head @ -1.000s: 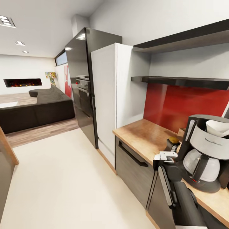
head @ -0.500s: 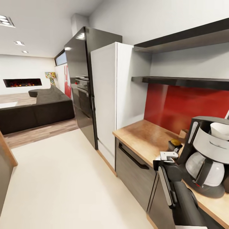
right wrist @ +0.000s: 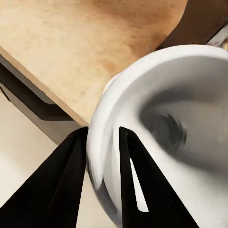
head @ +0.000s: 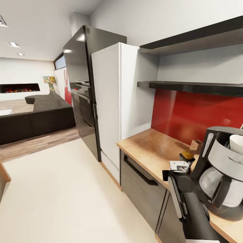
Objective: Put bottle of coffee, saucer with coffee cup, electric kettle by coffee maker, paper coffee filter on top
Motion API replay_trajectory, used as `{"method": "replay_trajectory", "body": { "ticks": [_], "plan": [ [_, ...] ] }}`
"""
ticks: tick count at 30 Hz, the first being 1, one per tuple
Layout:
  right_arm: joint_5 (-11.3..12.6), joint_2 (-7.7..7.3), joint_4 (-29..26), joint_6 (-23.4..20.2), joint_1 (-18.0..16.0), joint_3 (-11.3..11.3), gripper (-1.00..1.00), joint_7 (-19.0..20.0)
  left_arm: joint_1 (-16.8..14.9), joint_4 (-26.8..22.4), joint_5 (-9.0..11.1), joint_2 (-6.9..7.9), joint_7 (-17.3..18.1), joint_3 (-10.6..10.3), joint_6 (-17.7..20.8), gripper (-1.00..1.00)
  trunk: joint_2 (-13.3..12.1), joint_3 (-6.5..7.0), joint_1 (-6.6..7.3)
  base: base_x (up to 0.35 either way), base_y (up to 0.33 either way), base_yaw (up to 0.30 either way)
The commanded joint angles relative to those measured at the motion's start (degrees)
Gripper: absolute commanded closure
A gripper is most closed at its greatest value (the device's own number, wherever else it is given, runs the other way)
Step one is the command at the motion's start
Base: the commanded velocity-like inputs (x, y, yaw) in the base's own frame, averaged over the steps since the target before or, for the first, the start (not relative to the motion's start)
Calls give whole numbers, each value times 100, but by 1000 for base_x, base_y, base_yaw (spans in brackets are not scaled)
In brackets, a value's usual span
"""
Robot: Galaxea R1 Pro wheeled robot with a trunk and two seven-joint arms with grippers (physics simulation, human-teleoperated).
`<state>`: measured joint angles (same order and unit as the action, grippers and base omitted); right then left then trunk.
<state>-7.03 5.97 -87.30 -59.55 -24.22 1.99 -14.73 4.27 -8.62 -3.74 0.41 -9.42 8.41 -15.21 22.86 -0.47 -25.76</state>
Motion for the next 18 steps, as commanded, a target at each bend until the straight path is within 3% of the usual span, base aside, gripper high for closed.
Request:
{"method": "replay_trajectory", "body": {
  "ticks": [1,6,18],
  "plan": [
    [-60,6,-1,-30,-4,4,100,40,4,-7,-39,1,-7,34,-8,-100,7,-5,-3,7,0,-269],
    [-61,9,2,-30,-4,3,100,40,4,0,-39,13,-7,50,-8,-100,7,-5,-3,2,0,-204],
    [-53,18,244,-30,-1,-13,100,40,4,16,-39,20,-7,55,-14,-100,7,-5,-3,106,76,-14]
  ]
}}
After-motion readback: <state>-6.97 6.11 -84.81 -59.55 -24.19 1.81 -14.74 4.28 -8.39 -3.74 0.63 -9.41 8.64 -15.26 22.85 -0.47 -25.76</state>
